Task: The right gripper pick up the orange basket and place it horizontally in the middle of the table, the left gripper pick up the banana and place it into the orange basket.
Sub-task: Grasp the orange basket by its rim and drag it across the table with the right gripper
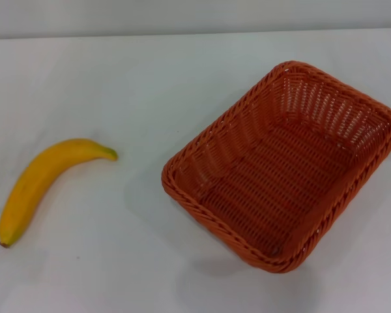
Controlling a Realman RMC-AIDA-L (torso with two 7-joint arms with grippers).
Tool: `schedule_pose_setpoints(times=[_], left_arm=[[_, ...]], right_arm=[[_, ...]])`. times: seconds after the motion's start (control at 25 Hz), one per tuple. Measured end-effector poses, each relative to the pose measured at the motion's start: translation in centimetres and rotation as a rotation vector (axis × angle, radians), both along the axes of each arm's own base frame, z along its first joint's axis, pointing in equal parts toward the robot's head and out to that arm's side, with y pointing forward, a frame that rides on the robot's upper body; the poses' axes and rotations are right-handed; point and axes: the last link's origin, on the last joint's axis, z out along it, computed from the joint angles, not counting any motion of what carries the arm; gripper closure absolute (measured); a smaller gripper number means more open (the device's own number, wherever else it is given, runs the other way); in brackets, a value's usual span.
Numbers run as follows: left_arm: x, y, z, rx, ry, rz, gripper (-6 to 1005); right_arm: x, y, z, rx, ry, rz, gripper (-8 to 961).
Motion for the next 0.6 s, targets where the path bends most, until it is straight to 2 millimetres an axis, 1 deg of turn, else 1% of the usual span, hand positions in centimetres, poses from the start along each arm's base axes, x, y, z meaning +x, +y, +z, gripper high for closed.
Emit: schedule_pose_setpoints(times=[0.16, 0.44, 0.6], left_arm=[[0.1, 0.1, 0.0, 0.001, 0.0, -0.003, 119], [0.1, 0.2, 0.1, 0.005, 0.001, -0.002, 119], [0.0, 0.1, 0.1, 0.005, 0.002, 0.001, 119]], right_arm=[[0.0, 0.0, 0.1, 0.001, -0.002, 0.0, 107], [-0.2, 0.2, 0.7, -0.004, -0.011, 0.01, 120], [-0.9, 0.8, 1.4, -0.029, -0.034, 0.045, 128]])
